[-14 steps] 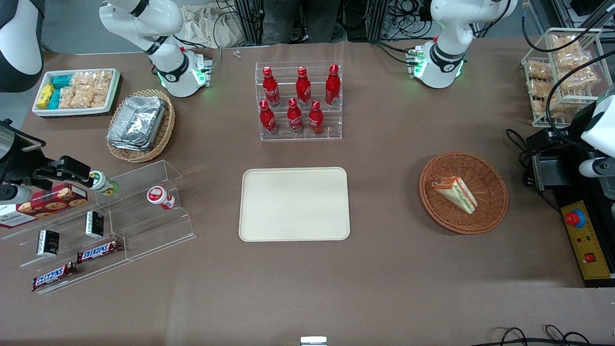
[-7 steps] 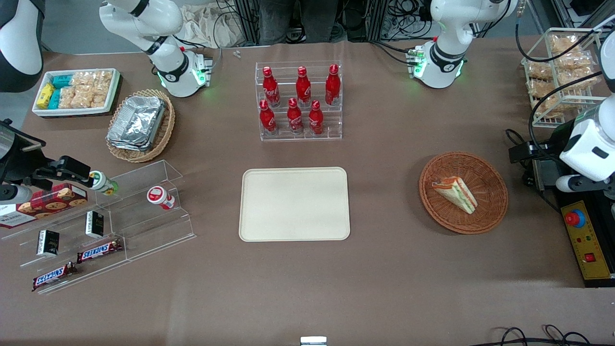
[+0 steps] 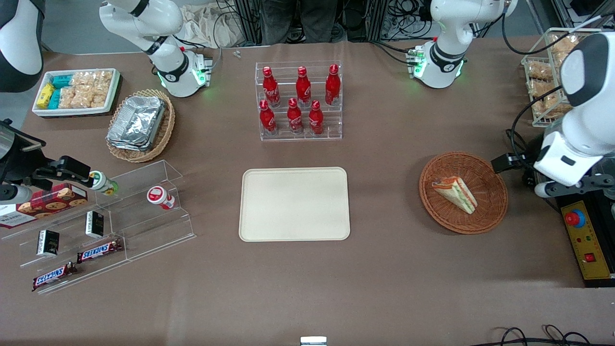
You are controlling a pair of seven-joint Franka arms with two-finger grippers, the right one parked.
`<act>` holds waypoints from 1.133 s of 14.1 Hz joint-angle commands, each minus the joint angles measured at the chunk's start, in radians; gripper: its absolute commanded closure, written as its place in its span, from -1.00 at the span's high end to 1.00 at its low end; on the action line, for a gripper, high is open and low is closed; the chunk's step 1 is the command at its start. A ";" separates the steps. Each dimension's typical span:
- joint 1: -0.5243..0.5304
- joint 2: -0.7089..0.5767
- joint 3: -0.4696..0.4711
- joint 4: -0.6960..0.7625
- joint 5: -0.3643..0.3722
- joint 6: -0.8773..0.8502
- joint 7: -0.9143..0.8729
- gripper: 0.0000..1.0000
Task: Place sandwich from basket to tray
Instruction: 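Lower the open left gripper over the wrapped sandwich in the basket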
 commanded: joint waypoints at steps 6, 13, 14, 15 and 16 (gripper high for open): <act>-0.008 0.001 -0.003 -0.309 0.007 0.327 -0.356 0.92; 0.000 0.073 -0.001 -0.453 0.004 0.586 -0.573 0.92; 0.000 0.088 0.000 -0.456 0.004 0.597 -0.588 0.89; 0.000 0.102 0.000 -0.455 0.004 0.600 -0.598 0.89; 0.000 0.116 0.000 -0.456 0.005 0.608 -0.599 0.88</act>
